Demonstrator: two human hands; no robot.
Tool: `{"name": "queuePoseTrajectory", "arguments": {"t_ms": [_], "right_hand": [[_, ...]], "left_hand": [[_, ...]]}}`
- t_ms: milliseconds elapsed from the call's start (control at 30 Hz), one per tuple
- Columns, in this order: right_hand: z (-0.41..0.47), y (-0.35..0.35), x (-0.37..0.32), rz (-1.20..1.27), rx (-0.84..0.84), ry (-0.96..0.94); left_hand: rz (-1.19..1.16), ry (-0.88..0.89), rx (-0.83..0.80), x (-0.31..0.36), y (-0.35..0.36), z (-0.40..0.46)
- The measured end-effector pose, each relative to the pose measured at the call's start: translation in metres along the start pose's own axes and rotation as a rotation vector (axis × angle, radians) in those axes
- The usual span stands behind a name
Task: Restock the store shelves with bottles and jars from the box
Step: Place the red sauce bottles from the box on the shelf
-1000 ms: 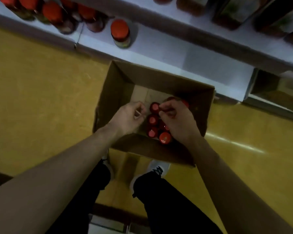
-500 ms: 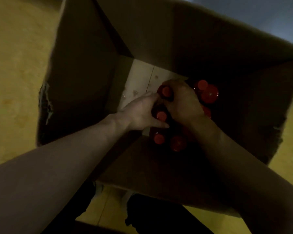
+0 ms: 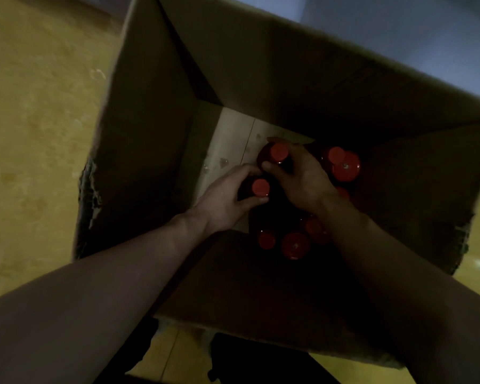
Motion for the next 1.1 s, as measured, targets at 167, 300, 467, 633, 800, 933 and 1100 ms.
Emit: {"name": "queuePoseTrajectory", "arguments": {"t_ms": [167,300,467,633,800,933,1100], "right_hand": [[-0.033,-0.028,-0.034,0.033,0.018,-0.007],[-0.076,-0.066,-0.088,0.001,0.032,-0.048],[-0.145,-0.127,-0.175,0.009,0.004,-0.084],[-0.224,-0.195,-0.281,0.008,0.042,-0.173],[-0.307,-0.273,-0.397,0.089,0.162,-0.257],[-0.366,-0.318,-0.474,0.096,0.263,-0.309],[-0.439,-0.376,-0.567,0.222,0.358,-0.454]], "left_hand": [[-0.113,-0.034,0.014,0.034,-0.041,-0.026],[-0.079,0.013,0.013,0.091,-0.083,-0.064],[-0.096,0.101,0.03,0.185,-0.148,-0.127],[-0.146,0.174,0.061,0.293,-0.217,-0.196],[-0.1,0.313,0.084,0.416,-0.292,-0.269],[-0.061,0.443,0.114,0.503,-0.343,-0.322],[0.049,0.646,0.203,0.613,-0.405,-0.395]]}}
Point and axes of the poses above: each hand's wrist, its own z-axis towards the middle knuckle, its own y-axis out of the palm, x = y × z, the point moved 7 cm from there along z, towards the middle knuckle, and after that the axes turned 7 degrees about x, right-handed, at the moved point
